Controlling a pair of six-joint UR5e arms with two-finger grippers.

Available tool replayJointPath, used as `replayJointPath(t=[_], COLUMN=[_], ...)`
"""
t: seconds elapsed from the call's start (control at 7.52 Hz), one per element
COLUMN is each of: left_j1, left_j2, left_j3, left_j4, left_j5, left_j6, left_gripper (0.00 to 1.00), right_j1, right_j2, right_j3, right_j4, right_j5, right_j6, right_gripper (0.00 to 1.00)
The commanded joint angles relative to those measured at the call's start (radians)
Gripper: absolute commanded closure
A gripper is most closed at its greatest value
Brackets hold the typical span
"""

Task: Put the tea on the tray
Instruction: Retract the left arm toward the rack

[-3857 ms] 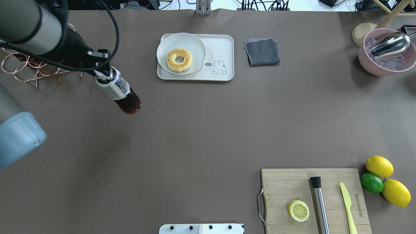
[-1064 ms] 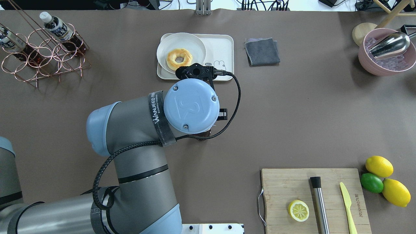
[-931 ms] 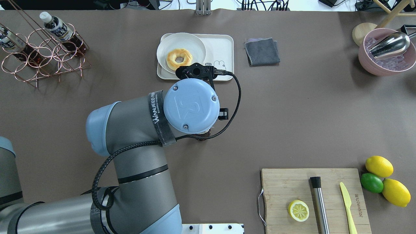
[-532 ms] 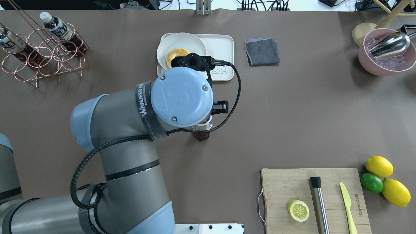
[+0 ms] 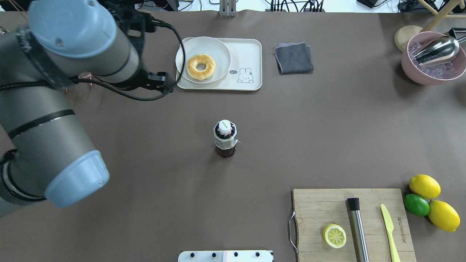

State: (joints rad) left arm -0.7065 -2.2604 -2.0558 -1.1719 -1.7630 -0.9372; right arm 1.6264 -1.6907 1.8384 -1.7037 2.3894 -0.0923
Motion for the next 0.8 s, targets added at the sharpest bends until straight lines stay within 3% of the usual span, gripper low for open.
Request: replayJointPath(t=[0.0,0.4,0.67], left_j1=[-0.189,-0.328,-0.434], left_j2=[0.236,0.434,0.638], left_j3=[-0.059,-0.087,-0.069], left_j4=[-0.005,-0.067,-0.290], left_j5=[-0.130,-0.220,-0.333], left_j6=[0.300,0.516,0.622], left_gripper=[0.02,0.02,0.02], right_j1=[-0.072,-0.198,-0.319], right_j2=[0.046,0.117,0.195], right_j3=[0.041,0.117,0.172], right_j4=[-0.002,-0.005,-0.004], right_j5=[0.001,0.001,-0.002], right_j6=[0.104,0.305,0.536], right_gripper=[0.00,0.00,0.00])
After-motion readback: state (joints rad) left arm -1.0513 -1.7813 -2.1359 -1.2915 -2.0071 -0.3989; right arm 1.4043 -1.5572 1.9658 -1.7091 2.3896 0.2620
